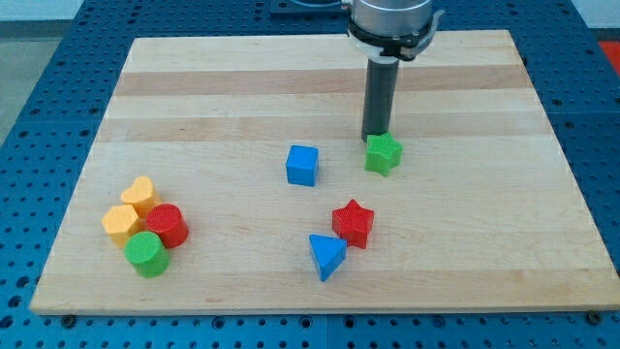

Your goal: Push the green star into the red star

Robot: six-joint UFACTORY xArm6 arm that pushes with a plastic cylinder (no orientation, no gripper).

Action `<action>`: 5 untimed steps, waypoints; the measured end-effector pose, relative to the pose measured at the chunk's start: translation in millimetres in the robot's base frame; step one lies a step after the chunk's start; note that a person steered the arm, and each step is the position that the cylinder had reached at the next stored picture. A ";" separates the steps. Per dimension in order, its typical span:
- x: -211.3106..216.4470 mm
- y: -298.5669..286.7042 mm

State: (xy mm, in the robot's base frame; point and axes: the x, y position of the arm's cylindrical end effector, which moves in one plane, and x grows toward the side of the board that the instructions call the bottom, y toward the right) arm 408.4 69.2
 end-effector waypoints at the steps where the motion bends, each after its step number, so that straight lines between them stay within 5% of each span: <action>1: -0.5 5.7; 5: 61.1 12.4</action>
State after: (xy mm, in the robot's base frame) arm 469.5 81.6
